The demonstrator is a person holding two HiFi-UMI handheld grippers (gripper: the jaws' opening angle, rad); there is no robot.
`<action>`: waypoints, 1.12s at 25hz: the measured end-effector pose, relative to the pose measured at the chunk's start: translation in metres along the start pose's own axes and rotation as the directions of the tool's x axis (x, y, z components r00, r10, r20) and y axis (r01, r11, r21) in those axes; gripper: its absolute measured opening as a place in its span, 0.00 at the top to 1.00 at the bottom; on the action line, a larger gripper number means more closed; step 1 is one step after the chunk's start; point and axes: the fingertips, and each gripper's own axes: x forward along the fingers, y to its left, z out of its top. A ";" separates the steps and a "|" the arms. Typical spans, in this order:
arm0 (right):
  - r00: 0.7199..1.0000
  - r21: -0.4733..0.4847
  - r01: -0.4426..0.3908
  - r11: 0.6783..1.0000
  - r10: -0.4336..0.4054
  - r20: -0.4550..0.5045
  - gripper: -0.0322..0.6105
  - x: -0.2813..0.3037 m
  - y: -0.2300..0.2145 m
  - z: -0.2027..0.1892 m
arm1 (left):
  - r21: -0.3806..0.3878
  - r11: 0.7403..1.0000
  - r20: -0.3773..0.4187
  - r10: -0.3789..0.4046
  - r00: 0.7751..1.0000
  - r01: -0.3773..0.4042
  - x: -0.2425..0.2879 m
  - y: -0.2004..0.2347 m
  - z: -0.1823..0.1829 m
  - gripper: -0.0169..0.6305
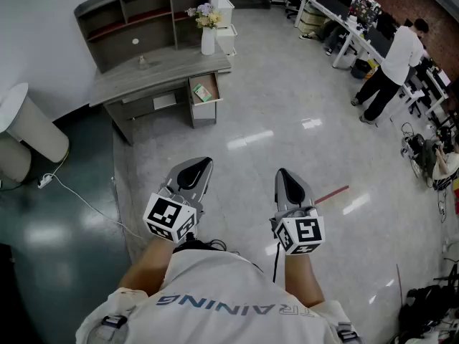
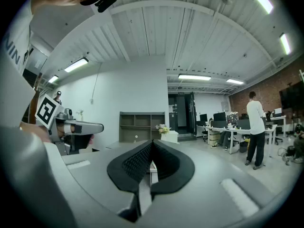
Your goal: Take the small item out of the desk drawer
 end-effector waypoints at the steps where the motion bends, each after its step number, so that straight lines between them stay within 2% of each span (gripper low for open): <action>1: 1.000 0.001 -0.001 1.000 0.001 -0.004 0.92 0.001 0.000 -0.001 | -0.002 1.000 0.000 0.001 1.000 -0.001 0.000 0.001 -0.001 0.98; 9: 1.000 -0.005 -0.008 1.000 0.008 -0.011 0.92 0.008 0.006 -0.001 | -0.009 1.000 -0.011 0.000 1.000 0.000 -0.002 0.002 -0.002 0.98; 18: 1.000 -0.010 -0.004 1.000 0.004 -0.014 0.92 0.037 0.014 -0.009 | -0.023 1.000 -0.023 0.015 1.000 -0.015 0.002 0.031 -0.009 0.98; 28: 0.999 -0.003 -0.043 0.999 0.043 -0.018 0.92 0.142 0.065 -0.012 | -0.025 0.999 -0.035 0.037 0.999 -0.038 0.008 0.142 -0.012 0.98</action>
